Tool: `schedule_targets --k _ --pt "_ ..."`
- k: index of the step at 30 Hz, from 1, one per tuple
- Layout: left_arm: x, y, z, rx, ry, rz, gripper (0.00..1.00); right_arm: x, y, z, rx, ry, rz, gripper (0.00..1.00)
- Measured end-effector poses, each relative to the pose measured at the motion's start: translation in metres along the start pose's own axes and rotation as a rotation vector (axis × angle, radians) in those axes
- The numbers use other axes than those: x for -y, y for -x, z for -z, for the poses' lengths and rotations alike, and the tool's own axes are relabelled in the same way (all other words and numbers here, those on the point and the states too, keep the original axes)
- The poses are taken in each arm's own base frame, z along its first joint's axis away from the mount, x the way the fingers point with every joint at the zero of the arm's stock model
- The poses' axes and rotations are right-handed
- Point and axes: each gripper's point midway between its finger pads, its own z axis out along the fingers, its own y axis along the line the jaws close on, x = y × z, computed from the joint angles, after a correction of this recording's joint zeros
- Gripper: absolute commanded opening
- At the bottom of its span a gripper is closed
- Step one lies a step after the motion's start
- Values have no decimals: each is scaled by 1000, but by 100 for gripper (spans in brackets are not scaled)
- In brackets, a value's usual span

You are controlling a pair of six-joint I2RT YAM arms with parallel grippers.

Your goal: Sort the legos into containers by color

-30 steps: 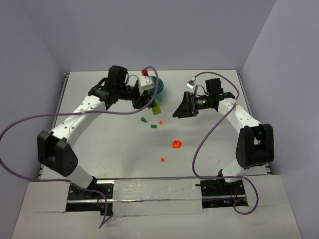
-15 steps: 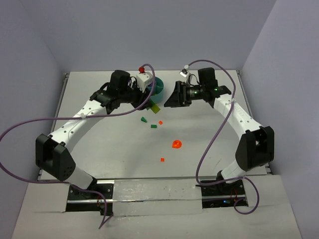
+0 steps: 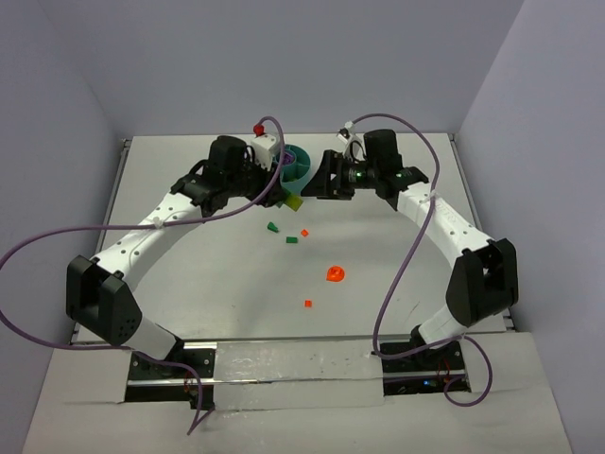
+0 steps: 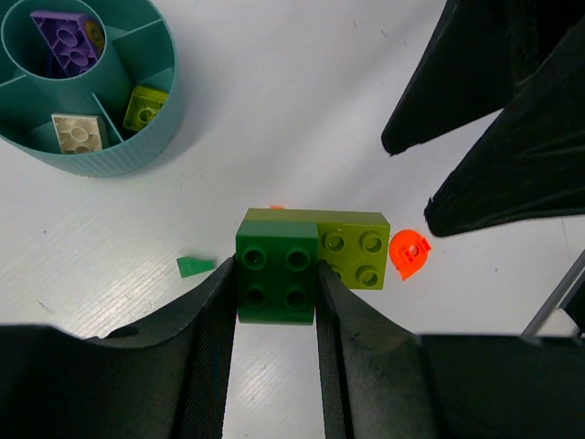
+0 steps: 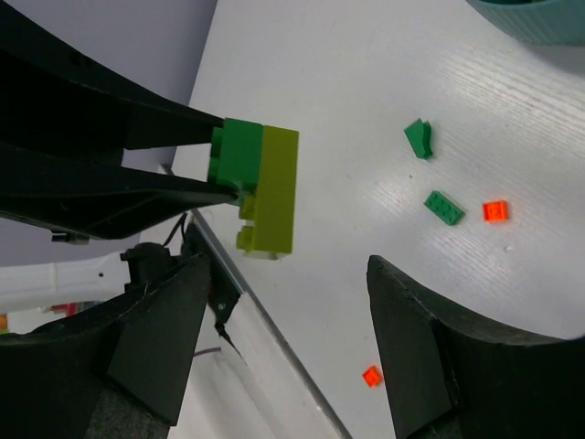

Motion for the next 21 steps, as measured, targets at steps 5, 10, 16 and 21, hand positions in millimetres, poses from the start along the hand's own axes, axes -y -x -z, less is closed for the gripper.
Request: schedule_targets --k 5,10,16,21 --pt "0 1 -1 4 14 20 0 -15 -2 -10 -2 30 3 70" --pt "-2 2 -1 10 28 22 0 -19 -3 -18 -9 48 -18 68" --pt "-2 4 -1 18 28 33 0 -14 -3 -24 -14 46 -47 62" --pt "-1 5 -1 22 28 42 0 -4 -8 -34 -38 32 -89 52"
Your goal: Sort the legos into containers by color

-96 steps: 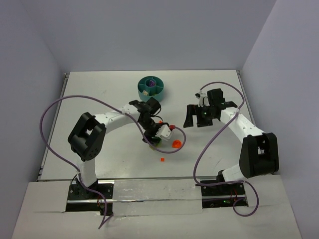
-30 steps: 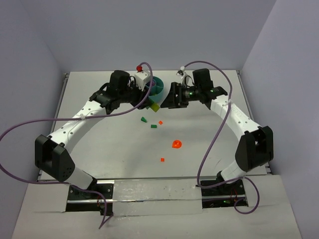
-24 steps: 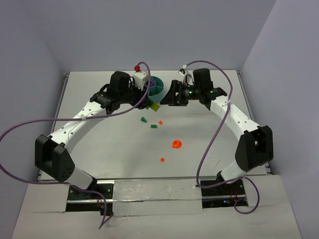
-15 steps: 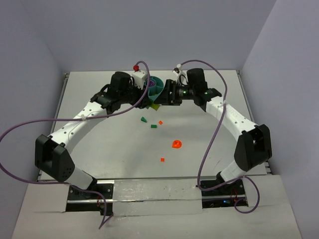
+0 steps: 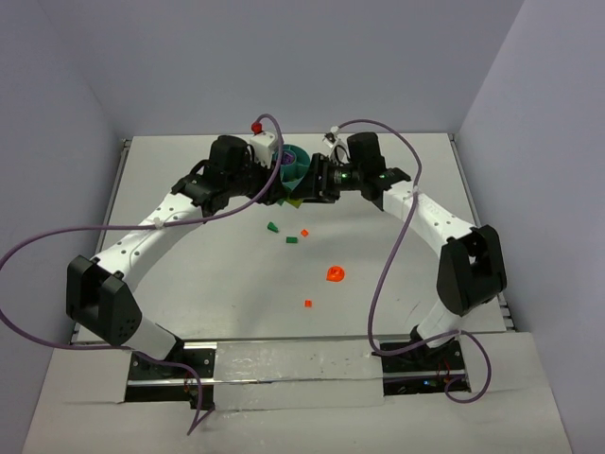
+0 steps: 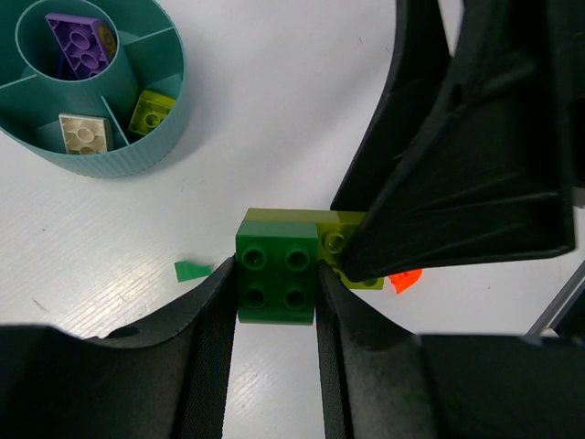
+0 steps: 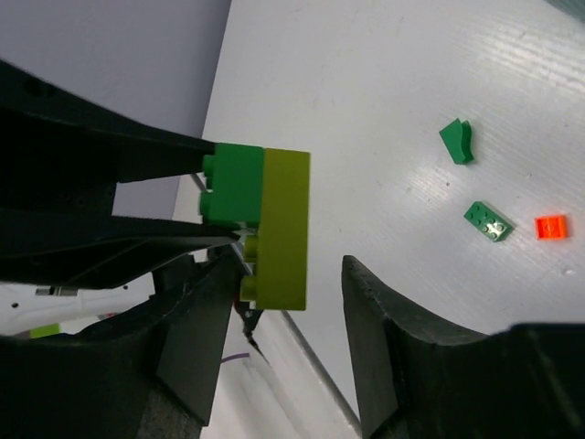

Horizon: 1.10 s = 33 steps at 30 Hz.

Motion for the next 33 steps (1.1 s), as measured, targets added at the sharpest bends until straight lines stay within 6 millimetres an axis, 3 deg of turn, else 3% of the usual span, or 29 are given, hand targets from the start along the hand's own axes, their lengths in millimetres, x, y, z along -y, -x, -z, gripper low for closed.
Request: schedule_targets --k 6,10,20,28,33 --pt "-2 0 0 -1 9 2 0 -1 -2 -6 -22 29 -45 37" --pt "-2 0 -1 1 14 4 0 -4 -1 -6 -18 39 -55 0" --pt "-8 2 -1 9 25 54 0 2 5 -6 9 8 -41 0" --pt "-32 10 3 42 67 107 0 60 10 2 75 -284 2 0" --pt "-33 11 4 44 64 108 0 70 17 7 98 -352 45 0"
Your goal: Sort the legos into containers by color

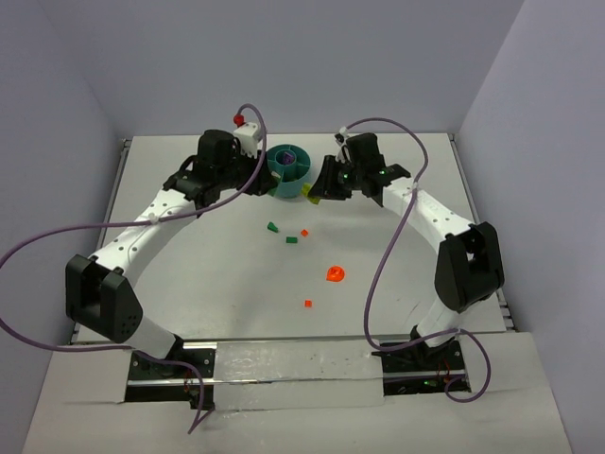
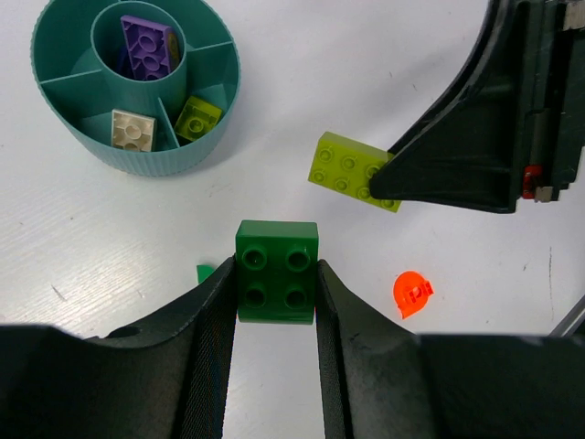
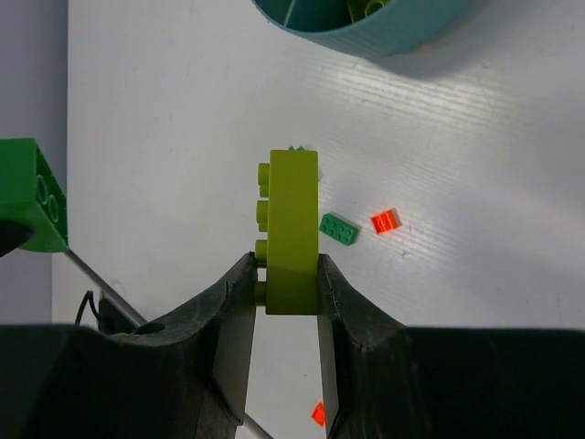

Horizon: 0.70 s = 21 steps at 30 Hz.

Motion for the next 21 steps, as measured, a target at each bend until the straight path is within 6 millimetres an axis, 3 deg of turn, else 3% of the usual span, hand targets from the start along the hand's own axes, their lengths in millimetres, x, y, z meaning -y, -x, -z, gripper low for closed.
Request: schedule_targets --k 3,7,13,16,21 --pt "-11 3 2 7 18 10 0 -8 15 5 18 9 5 0" --pt "-34 9 8 28 64 33 0 -25 54 10 100 23 -25 0" --pt "-63 16 26 66 124 64 0 -23 85 4 159 -54 -222 0" --pt "-70 21 34 84 138 71 0 -16 86 -9 145 -89 -318 0" --pt "-76 26 40 103 141 78 0 -1 71 -24 90 -156 -446 0"
